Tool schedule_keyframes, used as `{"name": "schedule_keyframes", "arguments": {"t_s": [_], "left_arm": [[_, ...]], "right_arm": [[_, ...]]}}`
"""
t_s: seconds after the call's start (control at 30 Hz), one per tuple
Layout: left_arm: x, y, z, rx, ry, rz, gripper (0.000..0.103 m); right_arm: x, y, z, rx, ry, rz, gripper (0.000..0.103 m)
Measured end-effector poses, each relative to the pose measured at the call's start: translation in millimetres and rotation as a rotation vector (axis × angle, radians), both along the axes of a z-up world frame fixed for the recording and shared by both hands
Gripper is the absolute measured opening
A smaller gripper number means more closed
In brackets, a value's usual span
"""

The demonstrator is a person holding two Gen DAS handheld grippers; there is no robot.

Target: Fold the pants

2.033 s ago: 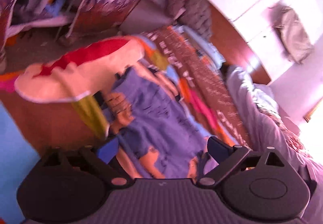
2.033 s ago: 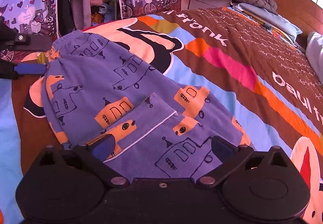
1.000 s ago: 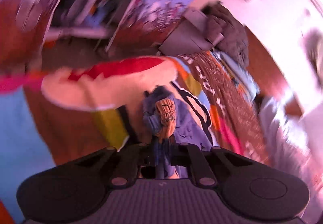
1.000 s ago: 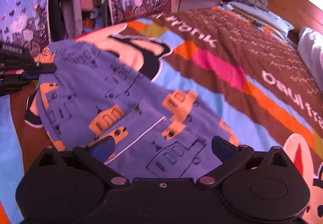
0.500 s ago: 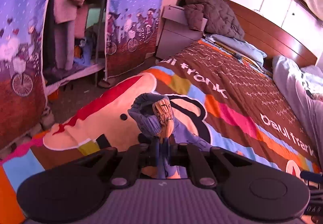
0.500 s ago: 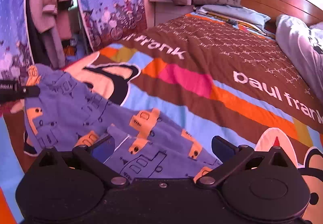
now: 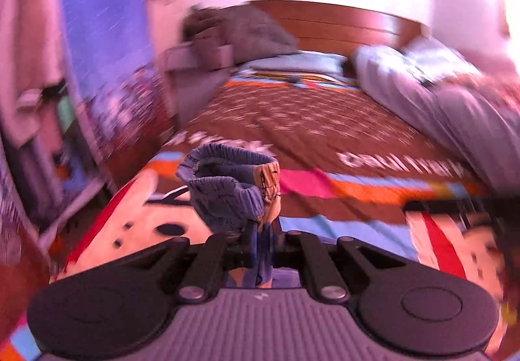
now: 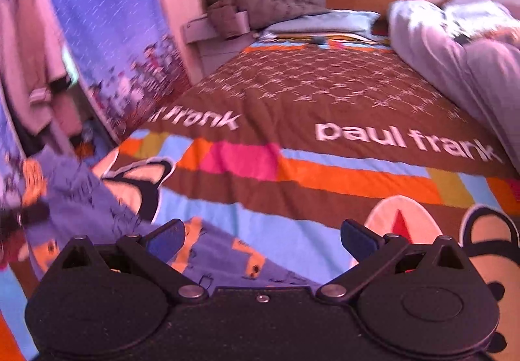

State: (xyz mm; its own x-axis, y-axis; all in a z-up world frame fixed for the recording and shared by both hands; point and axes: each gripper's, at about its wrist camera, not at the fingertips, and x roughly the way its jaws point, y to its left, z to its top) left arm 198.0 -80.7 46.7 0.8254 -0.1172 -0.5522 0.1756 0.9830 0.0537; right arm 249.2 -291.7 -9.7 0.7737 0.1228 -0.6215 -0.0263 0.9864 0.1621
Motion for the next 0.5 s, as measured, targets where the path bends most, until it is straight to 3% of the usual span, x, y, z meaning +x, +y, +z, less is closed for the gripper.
{"name": "schedule_keyframes", "arguments": {"t_s": [0.07,0.2,0.33,0.4,0.5], "left_arm": [[-6.0,-22.9,-4.1,0.028,0.027,-0.07,0.006],[-10.7,-61.8,-17.6,-0.006,0.12,-0.177,0.006],[-11.3,-100.3,-47.1,0.055,0.196,-0.249,0.007],[-5.8,-112.4,-69.4,0.095,0.273,-0.256,0.008],[-9.3,-116.0,-90.8,0.118,0.309,-0.255,0.008]], "right_arm": [[-0.1,-15.1,0.7,0.045,-0.005,-0.032,0.102],[-1.0,-44.3,0.2,0.118,-0.009,-0.092,0.102],[-1.0,-62.2,-2.2,0.051,-0.022,-0.141,0.102],[2.5,-70.9,-9.8,0.061,0.008,-0.137,0.102],[8.7,-87.5,-29.7,0.157,0.09,-0.113,0.102]]}}
